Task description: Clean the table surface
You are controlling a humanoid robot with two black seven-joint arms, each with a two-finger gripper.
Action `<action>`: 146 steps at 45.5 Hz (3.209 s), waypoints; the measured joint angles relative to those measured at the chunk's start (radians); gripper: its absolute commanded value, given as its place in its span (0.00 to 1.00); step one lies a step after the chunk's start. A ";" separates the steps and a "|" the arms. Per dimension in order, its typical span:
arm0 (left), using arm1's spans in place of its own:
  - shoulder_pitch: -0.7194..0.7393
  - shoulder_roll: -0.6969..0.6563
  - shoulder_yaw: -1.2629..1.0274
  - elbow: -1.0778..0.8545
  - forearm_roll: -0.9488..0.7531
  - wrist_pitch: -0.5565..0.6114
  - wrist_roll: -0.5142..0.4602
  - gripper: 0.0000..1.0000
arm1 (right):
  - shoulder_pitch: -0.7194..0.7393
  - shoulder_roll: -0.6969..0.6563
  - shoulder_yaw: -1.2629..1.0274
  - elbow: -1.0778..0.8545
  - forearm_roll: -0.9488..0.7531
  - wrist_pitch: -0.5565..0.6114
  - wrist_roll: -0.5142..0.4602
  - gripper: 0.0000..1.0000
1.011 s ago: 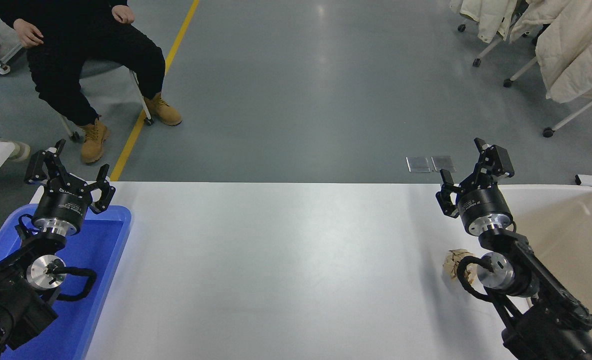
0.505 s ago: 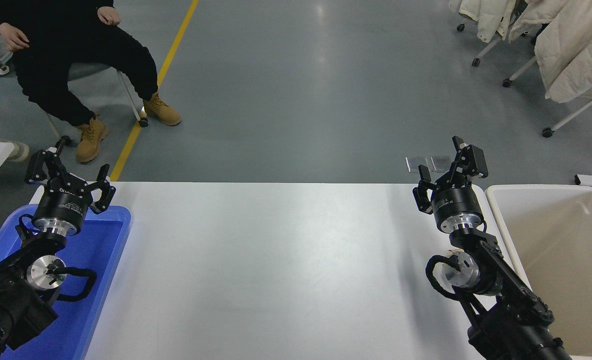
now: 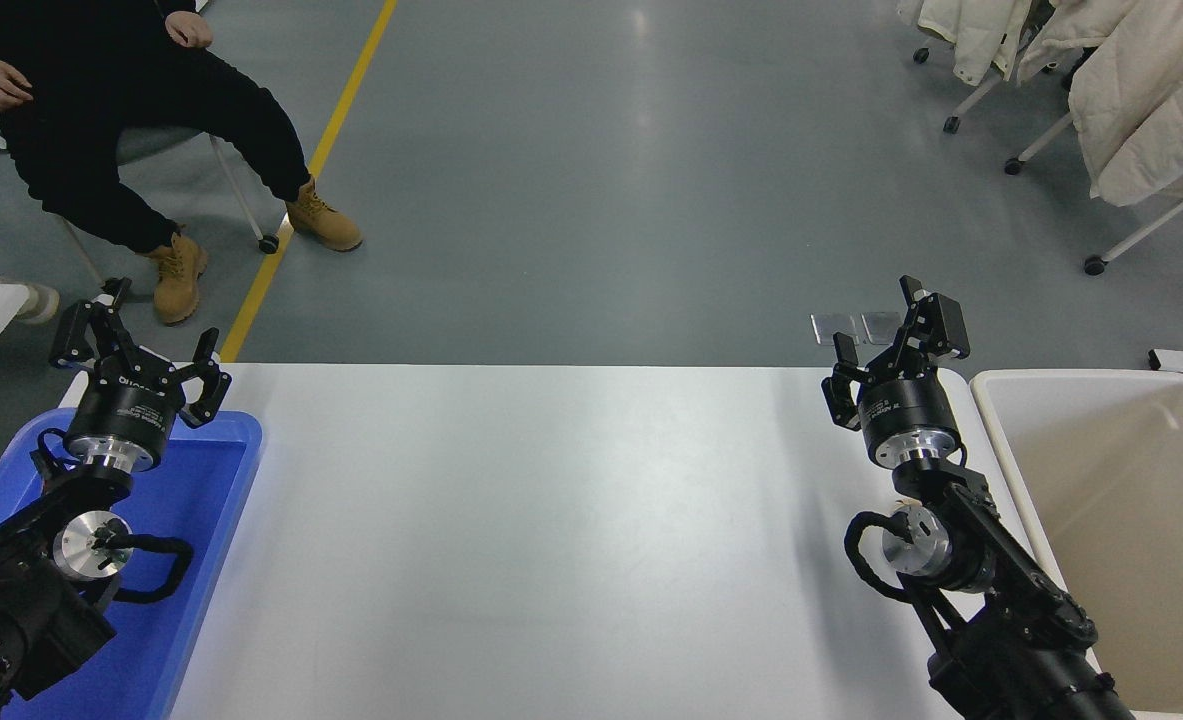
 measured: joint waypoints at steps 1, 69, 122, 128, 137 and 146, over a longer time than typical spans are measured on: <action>0.000 0.000 0.000 0.000 0.000 0.000 0.000 1.00 | -0.002 0.000 -0.002 0.001 0.006 0.000 0.000 1.00; 0.000 0.000 0.000 -0.001 0.000 0.000 0.000 1.00 | 0.463 -0.847 -1.152 0.330 0.370 0.226 -0.588 1.00; 0.000 0.000 0.000 -0.001 0.000 0.000 0.000 1.00 | 0.467 -0.651 -1.273 0.021 0.641 0.200 -0.758 0.99; 0.000 0.000 0.000 -0.001 0.001 0.000 0.000 1.00 | 0.470 -0.629 -1.270 -0.004 0.642 0.197 -0.760 0.99; 0.000 0.000 0.000 0.000 0.000 0.000 0.000 1.00 | 0.471 -0.585 -1.267 -0.052 0.638 0.195 -0.762 0.98; 0.000 0.000 0.000 0.000 0.000 0.000 0.000 1.00 | 0.472 -0.544 -1.266 -0.099 0.625 0.197 -0.763 0.97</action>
